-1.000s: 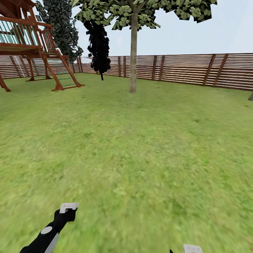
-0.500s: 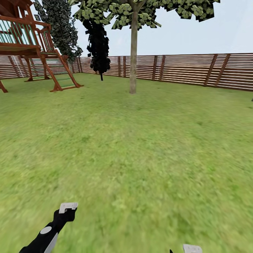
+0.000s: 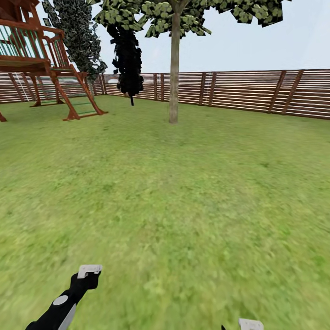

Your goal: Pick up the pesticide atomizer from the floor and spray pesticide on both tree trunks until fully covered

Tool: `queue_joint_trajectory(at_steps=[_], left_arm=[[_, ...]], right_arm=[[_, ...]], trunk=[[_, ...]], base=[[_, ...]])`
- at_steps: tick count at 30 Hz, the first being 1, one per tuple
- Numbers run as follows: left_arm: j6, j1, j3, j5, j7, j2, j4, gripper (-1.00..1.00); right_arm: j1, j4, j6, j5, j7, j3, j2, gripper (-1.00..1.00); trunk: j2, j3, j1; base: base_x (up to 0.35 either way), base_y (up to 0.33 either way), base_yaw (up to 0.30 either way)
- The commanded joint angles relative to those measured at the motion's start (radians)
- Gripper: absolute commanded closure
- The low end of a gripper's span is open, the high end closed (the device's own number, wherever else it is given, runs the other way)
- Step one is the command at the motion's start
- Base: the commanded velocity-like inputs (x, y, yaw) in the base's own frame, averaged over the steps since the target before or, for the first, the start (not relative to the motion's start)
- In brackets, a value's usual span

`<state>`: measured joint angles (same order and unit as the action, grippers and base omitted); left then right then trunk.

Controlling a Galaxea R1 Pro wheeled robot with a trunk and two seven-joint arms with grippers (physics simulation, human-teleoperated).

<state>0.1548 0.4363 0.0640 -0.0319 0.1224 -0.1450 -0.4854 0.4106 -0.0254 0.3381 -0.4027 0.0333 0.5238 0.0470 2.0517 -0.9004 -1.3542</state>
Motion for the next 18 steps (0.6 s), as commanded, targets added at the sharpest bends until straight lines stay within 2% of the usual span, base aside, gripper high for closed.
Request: queue_joint_trajectory(at_steps=[1,11,16,18], left_arm=[[0.002,0.0,0.006,-0.004,0.01,0.001,0.001,1.0],[0.002,0.001,0.006,-0.005,0.011,0.0,0.0,1.0],[0.002,0.001,0.005,-0.005,0.011,0.001,0.001,1.0],[0.002,0.0,0.005,-0.005,0.01,0.001,0.001,1.0]], right_arm=[[0.001,0.001,0.003,-0.005,0.003,0.009,0.0,-1.0],[0.001,-0.007,0.009,-0.001,0.001,0.012,0.0,-1.0],[0.002,-0.168,0.075,-0.001,0.002,0.01,-0.001,-1.0],[0.002,-0.184,0.085,-0.006,0.008,0.006,0.0,-1.0]], trunk=[[0.0,-0.001,0.0],[0.0,-0.001,0.0],[0.0,-0.001,0.0],[0.0,-0.001,0.0]], base=[[0.339,0.0,0.0],[0.339,0.0,0.0],[0.339,0.0,0.0],[0.339,0.0,0.0]])
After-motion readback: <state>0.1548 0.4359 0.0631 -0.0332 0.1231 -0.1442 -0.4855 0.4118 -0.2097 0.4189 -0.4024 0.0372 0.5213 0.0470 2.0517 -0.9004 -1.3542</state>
